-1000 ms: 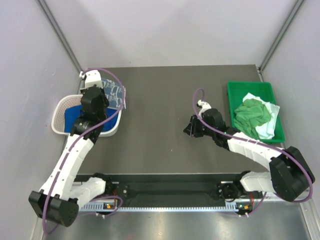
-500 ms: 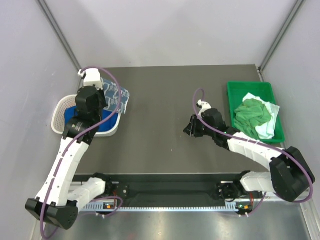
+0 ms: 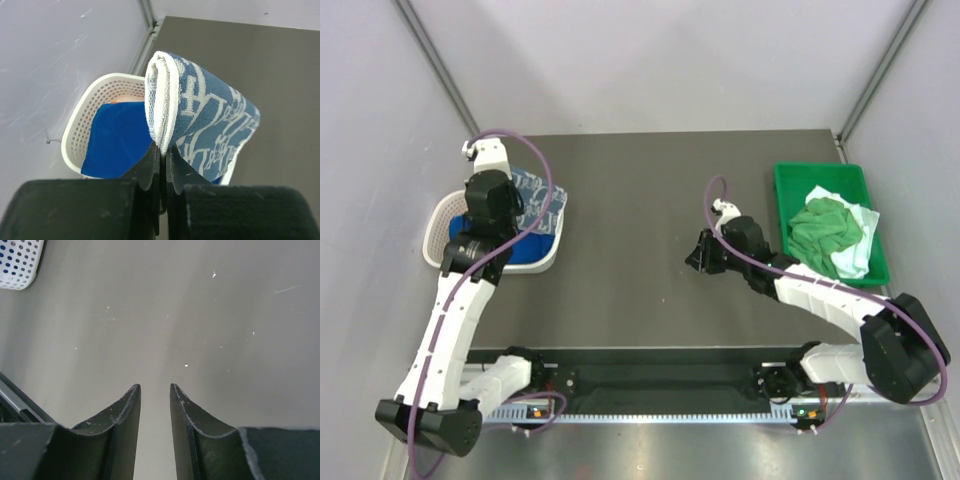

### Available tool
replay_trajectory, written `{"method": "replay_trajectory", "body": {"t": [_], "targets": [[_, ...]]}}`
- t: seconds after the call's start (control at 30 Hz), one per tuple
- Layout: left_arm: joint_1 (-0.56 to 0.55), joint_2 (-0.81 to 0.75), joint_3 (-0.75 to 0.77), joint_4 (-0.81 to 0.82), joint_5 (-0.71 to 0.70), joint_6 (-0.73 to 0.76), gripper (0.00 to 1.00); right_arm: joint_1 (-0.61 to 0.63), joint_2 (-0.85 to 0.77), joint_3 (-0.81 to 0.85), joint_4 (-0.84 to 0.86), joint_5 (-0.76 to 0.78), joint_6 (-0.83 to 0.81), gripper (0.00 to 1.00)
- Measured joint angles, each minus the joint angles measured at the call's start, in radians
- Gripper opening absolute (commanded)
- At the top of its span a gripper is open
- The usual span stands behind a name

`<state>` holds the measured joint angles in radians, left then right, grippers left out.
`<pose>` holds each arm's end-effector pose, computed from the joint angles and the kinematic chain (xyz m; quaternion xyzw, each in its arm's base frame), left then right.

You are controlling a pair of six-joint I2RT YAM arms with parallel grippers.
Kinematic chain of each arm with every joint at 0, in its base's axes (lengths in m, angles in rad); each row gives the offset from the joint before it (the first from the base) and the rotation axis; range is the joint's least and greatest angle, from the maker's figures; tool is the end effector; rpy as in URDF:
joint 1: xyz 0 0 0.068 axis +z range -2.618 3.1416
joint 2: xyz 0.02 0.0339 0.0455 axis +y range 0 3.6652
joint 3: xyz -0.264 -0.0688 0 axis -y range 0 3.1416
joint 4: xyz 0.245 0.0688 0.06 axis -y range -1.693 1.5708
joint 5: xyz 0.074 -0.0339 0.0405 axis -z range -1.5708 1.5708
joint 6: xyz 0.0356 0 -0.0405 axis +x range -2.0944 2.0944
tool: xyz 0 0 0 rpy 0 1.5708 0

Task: Fold and stack the towels
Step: Neatly place the folded towel into the bin

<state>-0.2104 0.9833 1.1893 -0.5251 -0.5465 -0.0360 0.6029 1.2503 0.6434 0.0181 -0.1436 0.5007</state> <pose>0.1998 -0.0238 0.4093 -0.0895 0.7912 0.1477 0.5867 0.2139 0.1534 0.2129 -0.0787 0.8767 0.3004 0.3673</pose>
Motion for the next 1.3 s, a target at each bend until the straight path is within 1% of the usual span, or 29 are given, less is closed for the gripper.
{"method": "replay_trajectory", "body": {"t": [0.2, 0.33, 0.43, 0.67, 0.83, 0.97, 1.3], "targets": [[0.111, 0.026, -0.111, 0.034, -0.003, -0.014, 0.00, 0.010, 0.005, 0.001, 0.001, 0.001, 0.000, 0.30], [0.140, 0.066, -0.190, 0.091, -0.026, -0.017, 0.00, 0.012, 0.031, 0.006, 0.003, 0.001, 0.000, 0.30], [0.163, 0.097, -0.219, 0.146, -0.049, -0.019, 0.00, 0.014, 0.057, 0.012, 0.009, 0.001, 0.000, 0.30], [0.285, 0.203, -0.232, 0.304, -0.077, -0.043, 0.00, 0.017, 0.094, 0.013, 0.019, 0.000, -0.003, 0.30], [0.337, 0.277, -0.243, 0.383, -0.103, -0.063, 0.00, 0.017, 0.113, 0.013, 0.023, 0.000, -0.010, 0.30], [0.357, 0.331, -0.243, 0.398, -0.156, -0.088, 0.00, 0.017, 0.121, 0.013, 0.026, -0.001, -0.013, 0.30], [0.377, 0.386, -0.227, 0.379, -0.274, -0.154, 0.00, 0.017, 0.140, 0.013, 0.048, -0.005, -0.024, 0.30]]}}
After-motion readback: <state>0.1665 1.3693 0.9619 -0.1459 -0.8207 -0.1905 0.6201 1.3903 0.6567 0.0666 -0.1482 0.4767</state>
